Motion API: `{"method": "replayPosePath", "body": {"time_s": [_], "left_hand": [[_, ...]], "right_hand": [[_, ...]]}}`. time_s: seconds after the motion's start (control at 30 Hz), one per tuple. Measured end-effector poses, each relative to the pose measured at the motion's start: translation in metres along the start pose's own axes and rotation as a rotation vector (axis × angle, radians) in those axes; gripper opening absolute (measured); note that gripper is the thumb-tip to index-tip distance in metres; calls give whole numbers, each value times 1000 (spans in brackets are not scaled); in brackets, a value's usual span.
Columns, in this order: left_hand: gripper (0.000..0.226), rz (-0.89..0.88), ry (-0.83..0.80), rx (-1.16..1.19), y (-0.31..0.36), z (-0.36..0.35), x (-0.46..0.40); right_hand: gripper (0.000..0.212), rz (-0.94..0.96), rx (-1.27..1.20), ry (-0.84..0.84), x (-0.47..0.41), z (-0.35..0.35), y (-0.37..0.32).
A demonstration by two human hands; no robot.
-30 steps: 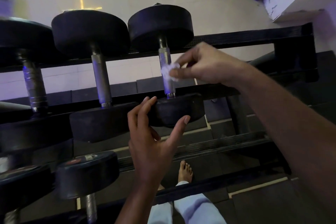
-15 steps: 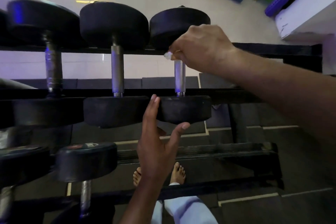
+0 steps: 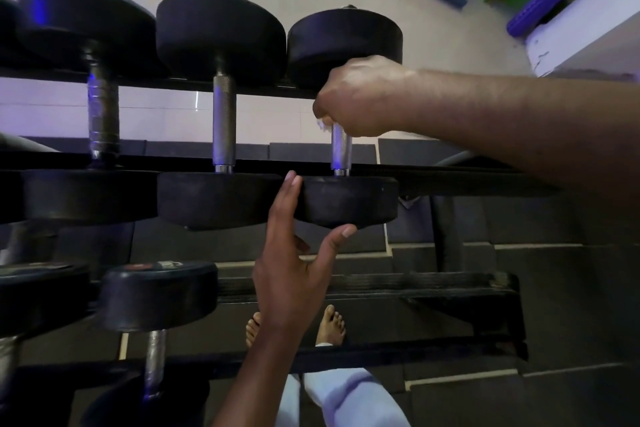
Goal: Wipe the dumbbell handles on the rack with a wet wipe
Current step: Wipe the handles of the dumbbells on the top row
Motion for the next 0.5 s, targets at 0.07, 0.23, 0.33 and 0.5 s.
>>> {"method": "replayPosePath", "body": {"time_s": [0.07,0.23,0.33,0.5], "left_hand": [[94,5,-10,-2,-1,0,0],[94,-7,-26,-6,-4,-3,1],[93,-9,-26,7,-4,-3,0],[93,-19,-1,-8,-3,-3,0]], "right_hand": [[25,35,-10,-44,-3,-2,-3],[24,92,-56,-161,-1,-10,-14],[23,107,-116,-211,1,-16,-17],[22,143,-216,-291,10,-34,-31]]}}
Point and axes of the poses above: each hand's wrist, its own x-axis away from the middle knuckle, its own z-axis out of the back of the hand, y = z × x, the point moved 9 cm from there along -x, towards the middle knuckle, and after that the axes turned 6 degrees about -x, right-handed, at the moved point
